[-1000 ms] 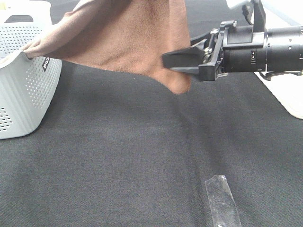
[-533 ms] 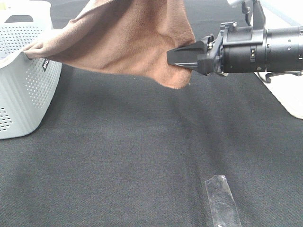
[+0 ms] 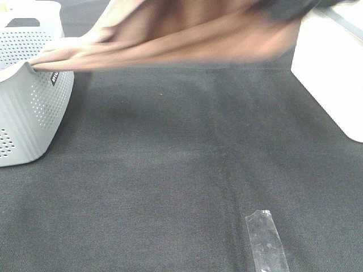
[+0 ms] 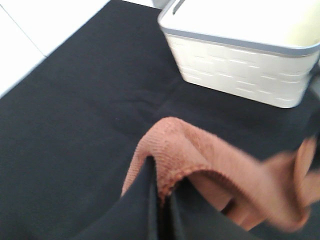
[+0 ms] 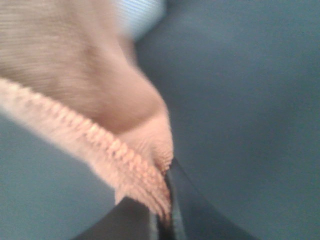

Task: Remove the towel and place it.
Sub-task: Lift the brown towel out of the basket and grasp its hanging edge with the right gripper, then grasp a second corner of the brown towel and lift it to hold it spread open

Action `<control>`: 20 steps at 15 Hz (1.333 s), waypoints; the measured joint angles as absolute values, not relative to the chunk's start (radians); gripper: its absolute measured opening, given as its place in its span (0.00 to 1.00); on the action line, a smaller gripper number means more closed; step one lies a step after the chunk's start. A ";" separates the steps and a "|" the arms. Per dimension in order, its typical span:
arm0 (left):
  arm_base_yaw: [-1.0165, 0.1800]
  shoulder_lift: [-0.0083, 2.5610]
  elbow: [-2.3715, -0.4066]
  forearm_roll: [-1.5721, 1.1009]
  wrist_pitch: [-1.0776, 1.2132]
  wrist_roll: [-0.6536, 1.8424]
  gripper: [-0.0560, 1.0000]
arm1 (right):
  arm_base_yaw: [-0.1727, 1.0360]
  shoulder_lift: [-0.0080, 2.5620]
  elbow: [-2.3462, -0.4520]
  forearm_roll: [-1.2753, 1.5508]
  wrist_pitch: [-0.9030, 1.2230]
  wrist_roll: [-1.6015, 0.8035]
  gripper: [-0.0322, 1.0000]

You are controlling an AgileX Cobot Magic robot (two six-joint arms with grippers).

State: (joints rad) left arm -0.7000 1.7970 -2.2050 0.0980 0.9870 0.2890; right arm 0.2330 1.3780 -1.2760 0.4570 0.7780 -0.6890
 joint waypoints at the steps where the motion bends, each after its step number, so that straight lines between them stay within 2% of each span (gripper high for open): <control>1: -0.700 1.798 -2.205 0.152 0.967 0.304 0.05 | 0.233 1.395 -1.387 0.289 0.824 -0.592 0.04; 3: -0.700 1.801 -2.205 0.254 0.919 0.350 0.05 | 0.233 1.452 -1.623 0.147 0.914 -0.526 0.04; 5: -0.700 1.808 -2.205 0.317 0.844 0.393 0.05 | 0.233 1.523 -1.832 0.133 0.969 -0.526 0.04; 9: -0.630 1.834 -2.205 0.373 0.634 0.334 0.05 | 0.233 1.677 -2.078 0.120 0.934 -0.543 0.04; 13: -0.522 1.900 -2.205 0.269 0.472 0.297 0.05 | 0.233 1.779 -2.158 0.105 0.800 -0.545 0.04; 18: -0.422 1.980 -2.205 0.245 0.024 0.294 0.05 | 0.233 1.842 -2.166 0.119 0.431 -0.547 0.04; 20: -0.398 1.995 -2.205 0.245 0.000 0.294 0.05 | 0.233 1.852 -2.167 0.144 0.363 -0.548 0.04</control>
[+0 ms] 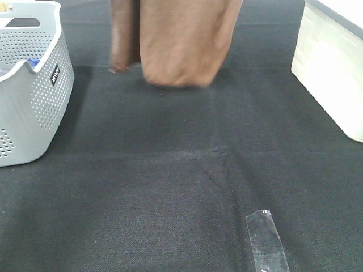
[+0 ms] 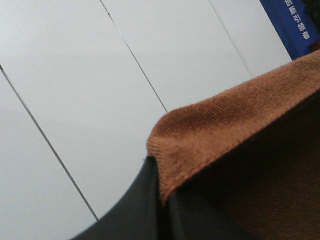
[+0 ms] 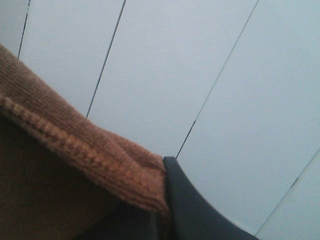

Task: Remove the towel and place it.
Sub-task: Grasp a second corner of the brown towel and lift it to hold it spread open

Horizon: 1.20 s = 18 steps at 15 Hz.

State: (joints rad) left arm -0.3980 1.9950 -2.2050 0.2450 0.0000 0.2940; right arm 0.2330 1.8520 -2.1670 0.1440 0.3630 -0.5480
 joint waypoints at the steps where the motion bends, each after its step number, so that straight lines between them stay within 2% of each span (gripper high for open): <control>1: -0.391 2.004 -2.205 0.245 0.000 0.294 0.05 | 0.234 1.862 -2.168 0.154 0.344 -0.549 0.04; 9: -0.334 2.093 -2.205 0.245 -0.161 0.287 0.05 | 0.234 1.940 -2.168 0.173 0.195 -0.554 0.04; 15: -0.302 2.187 -2.207 0.246 -0.368 0.287 0.05 | 0.234 2.015 -2.171 0.180 0.042 -0.554 0.04; 18: -0.289 2.256 -2.290 0.245 -0.394 0.285 0.05 | 0.235 2.048 -2.175 0.196 -0.039 -0.554 0.04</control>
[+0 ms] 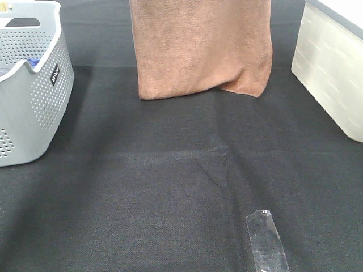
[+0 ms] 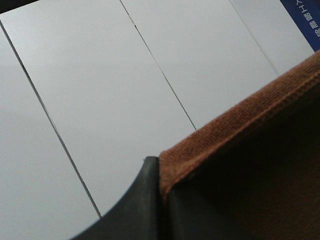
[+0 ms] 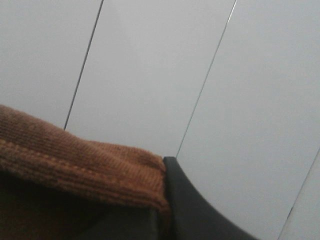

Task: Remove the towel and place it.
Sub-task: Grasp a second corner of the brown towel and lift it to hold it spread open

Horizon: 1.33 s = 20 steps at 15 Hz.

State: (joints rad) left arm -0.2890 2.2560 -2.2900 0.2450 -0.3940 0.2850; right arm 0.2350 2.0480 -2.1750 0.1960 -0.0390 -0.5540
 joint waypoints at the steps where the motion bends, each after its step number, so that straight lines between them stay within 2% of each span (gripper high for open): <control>1: -0.284 2.290 -2.350 0.245 -0.394 0.282 0.05 | 0.235 2.059 -2.180 0.199 -0.064 -0.554 0.04; 4: -0.275 2.420 -2.602 0.246 -0.345 0.267 0.05 | 0.238 2.131 -2.297 0.199 -0.085 -0.507 0.04; 6: -0.263 2.457 -2.667 0.248 -0.335 0.265 0.05 | 0.241 2.146 -2.319 0.199 -0.086 -0.474 0.04; 18: -0.243 2.465 -2.706 0.336 -0.284 0.227 0.05 | 0.245 2.167 -2.326 0.200 -0.072 -0.432 0.04; 19: -0.243 2.465 -2.706 0.345 -0.250 0.192 0.05 | 0.245 2.167 -2.326 0.200 -0.054 -0.432 0.04; 20: -0.254 2.465 -2.706 0.352 -0.112 0.130 0.05 | 0.240 2.167 -2.326 0.218 0.030 -0.429 0.04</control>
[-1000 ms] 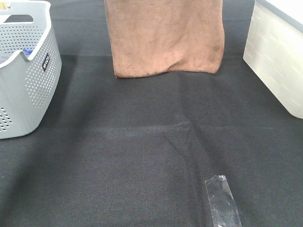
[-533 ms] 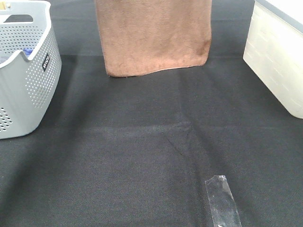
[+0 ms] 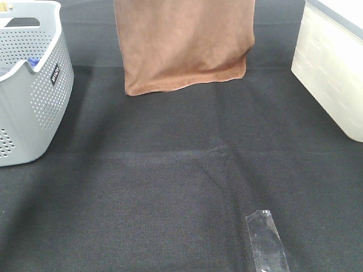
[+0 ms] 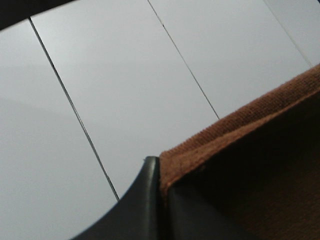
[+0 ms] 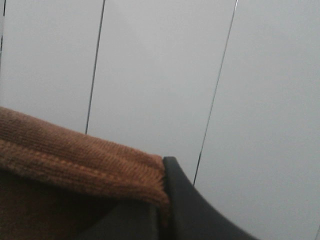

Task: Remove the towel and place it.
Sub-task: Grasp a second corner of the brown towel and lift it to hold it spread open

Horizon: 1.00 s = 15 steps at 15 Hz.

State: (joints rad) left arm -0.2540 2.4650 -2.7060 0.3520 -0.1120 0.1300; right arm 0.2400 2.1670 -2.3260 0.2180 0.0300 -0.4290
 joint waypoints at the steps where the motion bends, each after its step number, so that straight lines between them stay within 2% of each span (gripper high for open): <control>1: -0.267 2.465 -2.706 0.350 -0.006 0.115 0.05 | 0.233 2.167 -2.326 0.234 0.103 -0.420 0.04; 9: -0.375 2.309 -2.706 0.180 0.996 0.128 0.05 | 0.198 2.048 -2.326 0.127 0.982 -0.189 0.04; 11: -0.376 2.254 -2.707 0.098 1.144 0.121 0.05 | 0.198 2.017 -2.328 0.125 1.162 -0.186 0.04; 15: -0.376 2.192 -2.668 -0.016 1.205 0.107 0.05 | 0.198 1.972 -2.297 0.100 1.209 -0.182 0.04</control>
